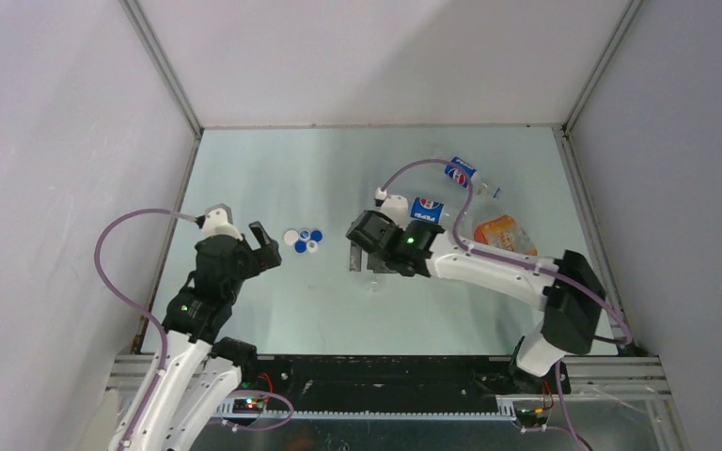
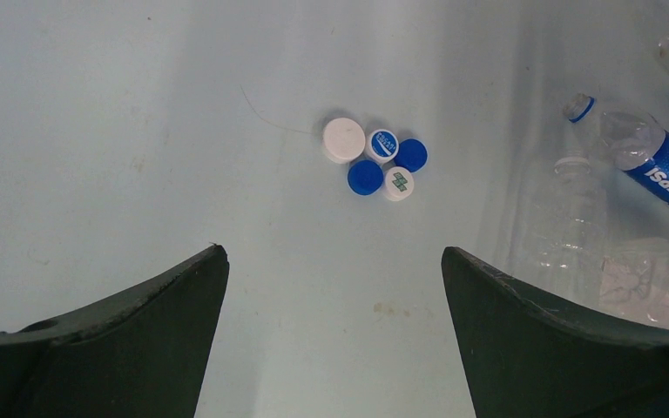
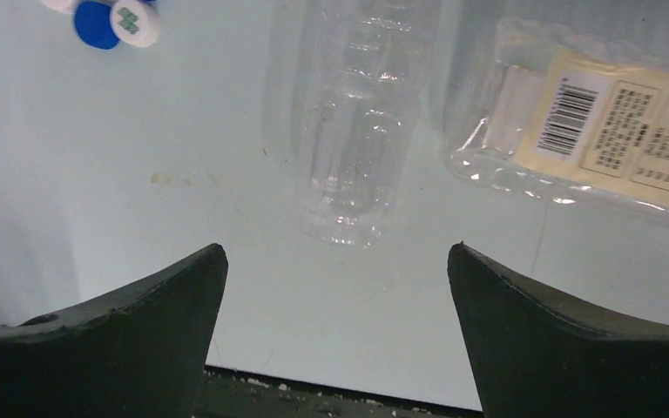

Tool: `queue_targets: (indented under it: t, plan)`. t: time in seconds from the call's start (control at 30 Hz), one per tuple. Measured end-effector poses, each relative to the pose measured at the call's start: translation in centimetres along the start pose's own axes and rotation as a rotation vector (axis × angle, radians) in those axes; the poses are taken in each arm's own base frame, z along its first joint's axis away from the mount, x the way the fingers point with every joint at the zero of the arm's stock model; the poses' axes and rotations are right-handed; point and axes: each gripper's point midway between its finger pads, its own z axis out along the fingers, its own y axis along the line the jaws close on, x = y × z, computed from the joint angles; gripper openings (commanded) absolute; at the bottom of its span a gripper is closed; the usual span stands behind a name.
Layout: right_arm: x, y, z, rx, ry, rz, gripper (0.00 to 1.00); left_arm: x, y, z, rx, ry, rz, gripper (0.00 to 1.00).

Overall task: Screw on the bottle caps
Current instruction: Pick up the plastic bottle at the center of the board.

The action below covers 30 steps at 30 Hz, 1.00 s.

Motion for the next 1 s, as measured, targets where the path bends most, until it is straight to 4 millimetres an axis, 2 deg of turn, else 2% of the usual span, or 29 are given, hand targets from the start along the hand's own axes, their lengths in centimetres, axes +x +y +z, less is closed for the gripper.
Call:
queue_targets:
  t: [0.23,0.5,0.7,1.0]
  plan:
    - [2.1,-0.1,3.8,0.091,0.056,0.023,0.97,1.1,0.6,0.3,-0.012,0.016,0.008,1.00]
    - [3.0,-0.8,7.1,0.155,0.092,0.052,0.94,1.3,0.6,0.4,-0.014,0.019,0.008,1.00]
    - [3.4,-0.9,9.0,0.177,0.108,0.065,0.82,1.0,0.5,0.5,-0.009,0.009,0.005,1.00]
    - [4.4,-0.8,11.1,0.174,0.143,0.069,0.74,1.1,0.4,0.8,-0.013,0.018,0.008,1.00]
